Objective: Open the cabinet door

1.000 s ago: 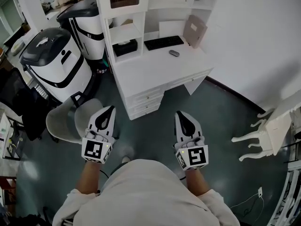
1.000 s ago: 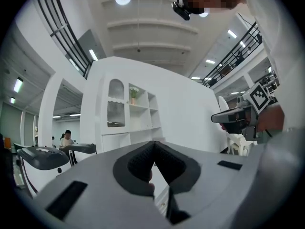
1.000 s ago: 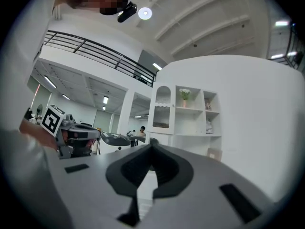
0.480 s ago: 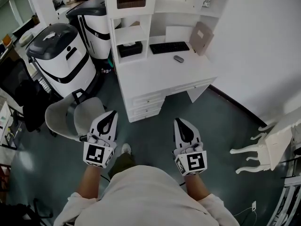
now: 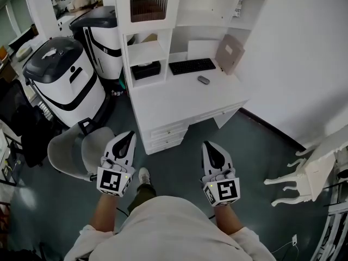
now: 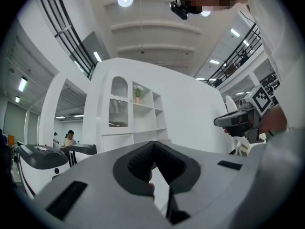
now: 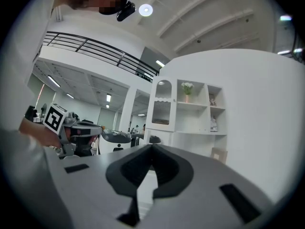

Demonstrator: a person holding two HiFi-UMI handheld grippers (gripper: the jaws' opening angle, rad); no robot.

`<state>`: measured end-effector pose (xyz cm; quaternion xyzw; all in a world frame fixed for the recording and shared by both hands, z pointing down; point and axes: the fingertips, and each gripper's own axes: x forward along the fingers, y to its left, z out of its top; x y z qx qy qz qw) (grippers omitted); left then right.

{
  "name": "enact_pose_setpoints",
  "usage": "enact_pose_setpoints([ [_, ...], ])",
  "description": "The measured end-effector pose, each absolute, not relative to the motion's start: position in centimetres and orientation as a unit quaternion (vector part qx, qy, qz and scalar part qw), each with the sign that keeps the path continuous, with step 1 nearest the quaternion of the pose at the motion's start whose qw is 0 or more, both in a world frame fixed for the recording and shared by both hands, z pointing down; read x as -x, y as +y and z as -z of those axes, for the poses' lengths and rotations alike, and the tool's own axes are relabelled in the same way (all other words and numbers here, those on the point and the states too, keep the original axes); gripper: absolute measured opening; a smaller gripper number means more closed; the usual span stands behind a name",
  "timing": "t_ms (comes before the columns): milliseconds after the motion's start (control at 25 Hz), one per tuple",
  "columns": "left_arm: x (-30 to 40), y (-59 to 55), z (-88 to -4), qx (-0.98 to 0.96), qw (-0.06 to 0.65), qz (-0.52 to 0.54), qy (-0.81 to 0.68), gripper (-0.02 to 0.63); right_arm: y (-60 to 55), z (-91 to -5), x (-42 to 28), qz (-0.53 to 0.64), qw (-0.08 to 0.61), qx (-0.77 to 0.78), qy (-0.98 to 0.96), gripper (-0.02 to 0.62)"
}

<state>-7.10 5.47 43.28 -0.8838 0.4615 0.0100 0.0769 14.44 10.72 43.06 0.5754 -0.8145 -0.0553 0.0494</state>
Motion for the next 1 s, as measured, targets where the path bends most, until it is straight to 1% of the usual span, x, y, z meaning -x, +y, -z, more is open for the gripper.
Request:
enact_pose_setpoints([
  [680, 12.1, -16.3, -43.7, 0.897, 0.062, -0.011, 0.438, -0.002, -10.8, -42.2, -10.2, 0.057, 0.055, -0.606, -0.791, 0.005],
  [1000, 12.8, -22.1, -43.3, 0.899, 0.065, -0.013, 0.433, -0.002, -17.0, -41.6, -9.2, 0.063, 0.049, -0.609, -0.789, 0.005],
])
